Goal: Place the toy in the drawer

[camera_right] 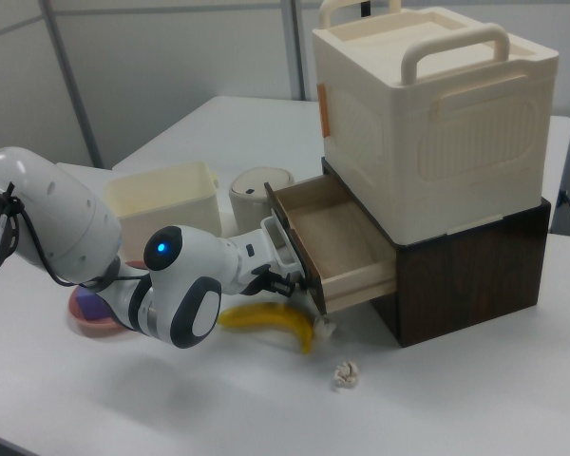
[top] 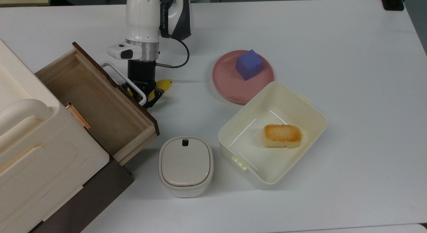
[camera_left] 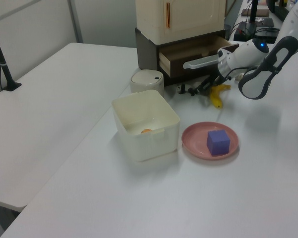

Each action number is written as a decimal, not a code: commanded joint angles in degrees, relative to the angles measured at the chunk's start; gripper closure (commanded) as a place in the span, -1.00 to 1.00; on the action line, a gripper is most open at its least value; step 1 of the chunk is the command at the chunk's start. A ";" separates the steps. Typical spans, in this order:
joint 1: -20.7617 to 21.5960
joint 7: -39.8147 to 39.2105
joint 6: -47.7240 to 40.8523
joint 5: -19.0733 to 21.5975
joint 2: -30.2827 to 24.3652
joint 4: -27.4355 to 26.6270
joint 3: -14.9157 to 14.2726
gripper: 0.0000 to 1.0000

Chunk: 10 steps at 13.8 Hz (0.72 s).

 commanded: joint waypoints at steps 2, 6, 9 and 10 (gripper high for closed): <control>0.13 -0.61 0.95 -1.03 -0.17 0.05 -0.35 0.17; 0.22 -3.86 1.04 -1.12 -1.05 -0.21 -0.43 -0.46; 0.22 -5.01 1.04 -1.12 -0.78 0.14 -1.05 -0.45; 0.22 -5.01 1.04 -1.12 -0.70 0.14 -1.14 -0.45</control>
